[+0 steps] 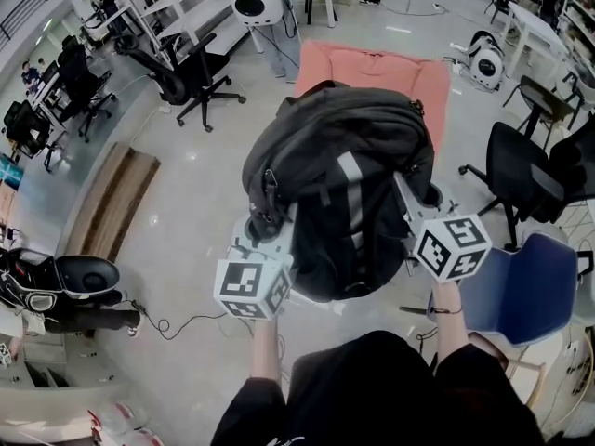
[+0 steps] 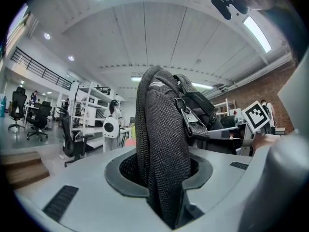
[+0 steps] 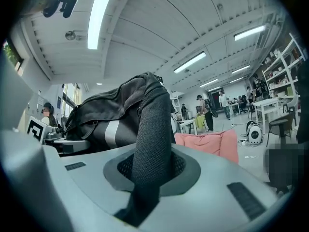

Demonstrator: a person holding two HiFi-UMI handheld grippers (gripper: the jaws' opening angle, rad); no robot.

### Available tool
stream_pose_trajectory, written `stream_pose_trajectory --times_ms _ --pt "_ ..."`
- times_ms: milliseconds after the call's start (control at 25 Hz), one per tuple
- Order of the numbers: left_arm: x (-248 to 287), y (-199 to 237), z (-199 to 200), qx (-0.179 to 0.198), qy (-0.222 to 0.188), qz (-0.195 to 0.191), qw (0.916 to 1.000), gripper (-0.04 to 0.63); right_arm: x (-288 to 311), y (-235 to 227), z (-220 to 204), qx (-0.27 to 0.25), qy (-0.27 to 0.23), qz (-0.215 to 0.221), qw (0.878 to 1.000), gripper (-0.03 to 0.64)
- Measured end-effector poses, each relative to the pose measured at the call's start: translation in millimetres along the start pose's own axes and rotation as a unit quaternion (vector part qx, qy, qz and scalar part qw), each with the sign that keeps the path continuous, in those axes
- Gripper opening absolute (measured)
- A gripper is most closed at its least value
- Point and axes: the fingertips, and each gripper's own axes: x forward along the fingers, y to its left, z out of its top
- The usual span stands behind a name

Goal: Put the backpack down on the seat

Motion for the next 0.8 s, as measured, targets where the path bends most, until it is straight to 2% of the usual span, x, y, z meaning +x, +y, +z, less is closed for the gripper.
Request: stream_pose_trajectory --times_ms 360,800 --pt "96.2 15.3 3.5 -0.007 0.012 -0.006 0.9999 0.146 64.7 -67.7 10.4 0.017 0.012 -0.005 1.000 0.062" --pt "188.5 39.8 -20.5 -0.021 0.037 -0.008 0.9991 0.146 137.0 -129.5 -4.4 0.026 0.029 -0.009 0.999 0.063"
